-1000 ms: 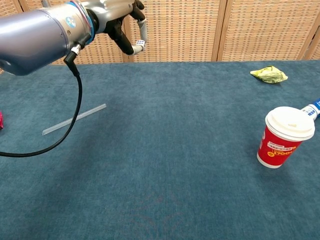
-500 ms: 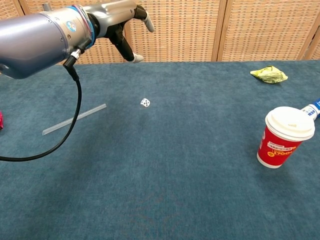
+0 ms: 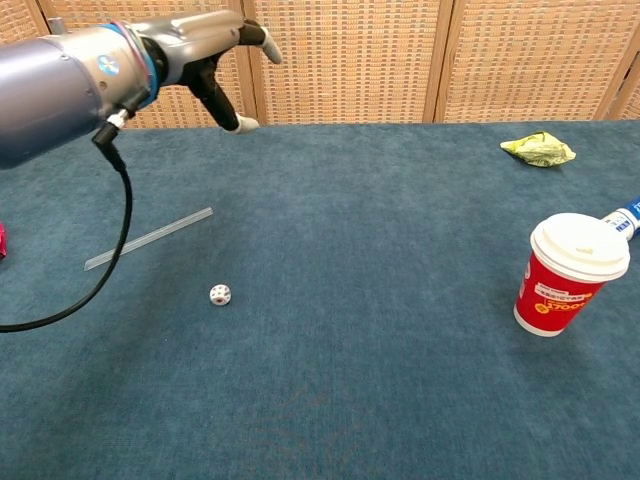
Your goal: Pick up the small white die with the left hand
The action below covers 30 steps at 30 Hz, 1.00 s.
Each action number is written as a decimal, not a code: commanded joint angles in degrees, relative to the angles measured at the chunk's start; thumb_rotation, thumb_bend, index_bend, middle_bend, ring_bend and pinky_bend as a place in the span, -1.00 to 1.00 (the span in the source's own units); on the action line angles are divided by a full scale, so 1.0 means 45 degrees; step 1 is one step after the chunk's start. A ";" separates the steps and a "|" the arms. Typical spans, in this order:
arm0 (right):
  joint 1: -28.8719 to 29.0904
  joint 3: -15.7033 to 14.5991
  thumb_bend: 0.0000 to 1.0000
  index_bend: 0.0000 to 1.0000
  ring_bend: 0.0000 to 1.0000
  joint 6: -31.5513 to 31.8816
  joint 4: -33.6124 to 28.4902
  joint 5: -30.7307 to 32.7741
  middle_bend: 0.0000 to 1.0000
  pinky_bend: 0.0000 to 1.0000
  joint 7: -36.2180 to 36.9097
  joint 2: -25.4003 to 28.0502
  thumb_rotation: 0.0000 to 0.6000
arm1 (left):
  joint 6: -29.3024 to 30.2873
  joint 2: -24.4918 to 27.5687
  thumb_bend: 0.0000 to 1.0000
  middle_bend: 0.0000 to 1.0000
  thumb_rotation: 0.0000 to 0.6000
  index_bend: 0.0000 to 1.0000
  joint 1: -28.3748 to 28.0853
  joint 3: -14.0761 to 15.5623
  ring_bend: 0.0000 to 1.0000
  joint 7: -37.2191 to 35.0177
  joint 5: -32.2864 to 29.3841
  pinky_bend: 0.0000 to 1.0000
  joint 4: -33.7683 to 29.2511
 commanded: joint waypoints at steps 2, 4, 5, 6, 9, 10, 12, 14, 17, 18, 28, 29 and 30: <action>0.0004 0.0001 -0.90 -0.85 -1.00 -0.0050 0.0042 0.0052 -1.00 -1.00 -0.0001 -0.0011 1.00 | 0.0956 0.0534 -0.39 -1.00 1.00 -0.75 0.0829 0.0772 -1.00 -0.0321 0.0980 -1.00 -0.0302; 0.0007 0.0007 -0.90 -0.85 -1.00 -0.0047 0.0043 0.0055 -1.00 -1.00 -0.0035 -0.0012 1.00 | 0.1363 0.0805 -0.49 -1.00 1.00 -0.82 0.1311 0.1148 -1.00 -0.0572 0.1353 -1.00 -0.0503; 0.0005 0.0010 -0.90 -0.85 -1.00 -0.0035 0.0035 0.0056 -1.00 -1.00 -0.0073 -0.0016 1.00 | 0.1596 0.0998 -0.53 -1.00 1.00 -0.85 0.1640 0.1386 -1.00 -0.0742 0.1520 -1.00 -0.0644; 0.0005 0.0013 -0.90 -0.85 -1.00 -0.0017 0.0028 0.0048 -1.00 -1.00 -0.0130 -0.0020 1.00 | 0.1846 0.1237 -0.60 -1.00 1.00 -0.89 0.2027 0.1689 -1.00 -0.0948 0.1766 -1.00 -0.0816; 0.0001 0.0016 -0.90 -0.85 -1.00 0.0009 0.0040 0.0059 -1.00 -1.00 -0.0333 -0.0050 1.00 | 0.2373 0.1847 -0.80 -1.00 1.00 -0.99 0.2999 0.2555 -1.00 -0.1373 0.2366 -1.00 -0.1090; 0.0005 0.0013 -0.90 -0.85 -1.00 -0.0005 0.0050 0.0075 -1.00 -1.00 -0.0416 -0.0068 1.00 | 0.2531 0.2069 -0.83 -1.00 1.00 -1.00 0.3316 0.2839 -1.00 -0.1487 0.2520 -1.00 -0.1237; 0.0015 0.0015 -0.90 -0.85 -1.00 -0.0049 0.0063 0.0137 -1.00 -1.00 -0.0590 -0.0112 1.00 | 0.2890 0.2446 -0.91 -1.00 1.00 -1.00 0.3901 0.3330 -1.00 -0.1723 0.2904 -1.00 -0.1440; 0.0033 0.0000 -0.90 -0.85 -1.00 -0.0095 0.0070 0.0157 -1.00 -1.00 -0.0774 -0.0150 1.00 | 0.3349 0.2722 -0.95 -1.00 1.00 -1.00 0.4500 0.3820 -1.00 -0.2010 0.3438 -1.00 -0.1520; 0.0050 -0.0023 -0.90 -0.86 -1.00 -0.0036 0.0105 0.0092 -1.00 -1.00 -0.1221 -0.0232 1.00 | 0.4148 0.2969 -0.98 -1.00 1.00 -1.00 0.5501 0.4665 -1.00 -0.2442 0.4343 -1.00 -0.1430; 0.0049 -0.0029 -0.90 -0.86 -1.00 0.0012 0.0105 0.0059 -1.00 -1.00 -0.1378 -0.0266 1.00 | 0.4378 0.3007 -0.98 -1.00 1.00 -1.00 0.5811 0.4911 -1.00 -0.2596 0.4625 -1.00 -0.1365; 0.0103 -0.0198 -0.90 -0.90 -1.00 0.0164 -0.0258 -0.0287 -1.00 -1.00 -0.2683 -0.0523 1.00 | 0.5587 0.3251 -0.98 -1.00 1.00 -1.00 0.8514 0.6395 -1.00 -0.4152 0.6131 -1.00 -0.0522; 0.0109 -0.0218 -0.90 -0.90 -1.00 0.0179 -0.0276 -0.0338 -1.00 -1.00 -0.2742 -0.0544 1.00 | 0.5656 0.3299 -0.98 -1.00 1.00 -1.00 0.8675 0.6424 -1.00 -0.4261 0.6231 -1.00 -0.0446; 0.0111 -0.0245 -0.90 -0.90 -1.00 0.0195 -0.0300 -0.0394 -1.00 -1.00 -0.2797 -0.0563 1.00 | 0.5762 0.3356 -0.98 -1.00 1.00 -1.00 0.8867 0.6422 -1.00 -0.4406 0.6368 -1.00 -0.0335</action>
